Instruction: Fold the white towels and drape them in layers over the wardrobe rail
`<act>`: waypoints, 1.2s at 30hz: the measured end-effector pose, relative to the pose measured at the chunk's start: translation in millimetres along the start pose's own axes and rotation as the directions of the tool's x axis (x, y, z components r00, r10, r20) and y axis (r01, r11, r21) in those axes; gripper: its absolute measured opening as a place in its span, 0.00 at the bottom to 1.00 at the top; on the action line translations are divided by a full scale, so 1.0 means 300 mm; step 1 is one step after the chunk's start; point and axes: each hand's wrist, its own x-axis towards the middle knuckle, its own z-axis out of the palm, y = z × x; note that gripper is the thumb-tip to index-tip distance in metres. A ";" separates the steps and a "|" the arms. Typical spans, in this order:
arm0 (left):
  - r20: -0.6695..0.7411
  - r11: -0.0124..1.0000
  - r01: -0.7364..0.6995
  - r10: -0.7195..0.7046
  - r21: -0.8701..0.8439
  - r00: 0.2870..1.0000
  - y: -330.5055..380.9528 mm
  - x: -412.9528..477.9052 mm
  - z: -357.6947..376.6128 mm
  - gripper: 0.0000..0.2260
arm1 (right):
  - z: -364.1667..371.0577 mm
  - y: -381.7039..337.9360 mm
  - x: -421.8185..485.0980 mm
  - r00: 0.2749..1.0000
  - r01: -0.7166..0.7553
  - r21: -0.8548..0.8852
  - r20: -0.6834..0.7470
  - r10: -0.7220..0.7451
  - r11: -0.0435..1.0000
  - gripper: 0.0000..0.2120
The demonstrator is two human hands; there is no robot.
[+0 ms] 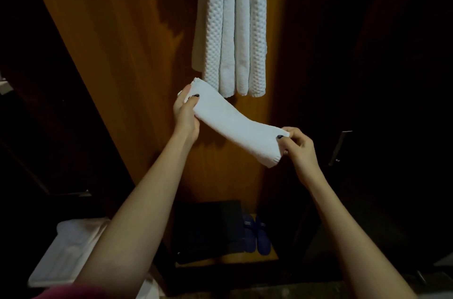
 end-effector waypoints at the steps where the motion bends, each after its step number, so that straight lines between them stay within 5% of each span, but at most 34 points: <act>1: 0.008 1.000 -0.008 0.008 0.010 1.000 -0.004 0.002 -0.007 0.19 | -0.001 -0.002 -0.004 1.000 0.007 -0.029 0.021 -0.006 1.000 0.10; 14: 0.039 0.999 -0.025 0.024 0.028 0.999 0.019 0.022 -0.059 0.16 | 0.065 -0.022 -0.040 0.908 -0.034 -0.368 0.378 0.183 0.929 0.08; 17: 0.038 0.999 -0.035 0.033 0.041 0.999 0.033 0.029 -0.062 0.16 | 0.069 -0.014 -0.048 0.919 0.031 -0.475 0.359 0.162 0.879 0.10; 22: 0.008 0.998 -0.049 0.049 0.047 0.999 0.037 0.045 -0.076 0.17 | 0.057 -0.030 -0.064 0.948 0.067 -0.404 0.312 0.068 0.913 0.11; 27: 0.029 0.957 -0.139 0.136 0.253 0.990 0.032 0.059 -0.076 0.20 | 0.059 -0.055 -0.084 0.978 0.134 -0.442 0.204 -0.046 0.887 0.08; 32: 0.109 0.817 -0.243 0.219 0.523 0.970 0.028 0.082 -0.075 0.19 | 0.061 -0.052 -0.096 0.944 0.329 -0.657 0.250 -0.215 0.678 0.06; 36: 0.104 0.769 -0.230 0.209 0.596 0.972 0.021 0.099 -0.074 0.20 | 0.062 -0.052 -0.103 0.958 0.286 -0.566 0.194 -0.212 0.773 0.07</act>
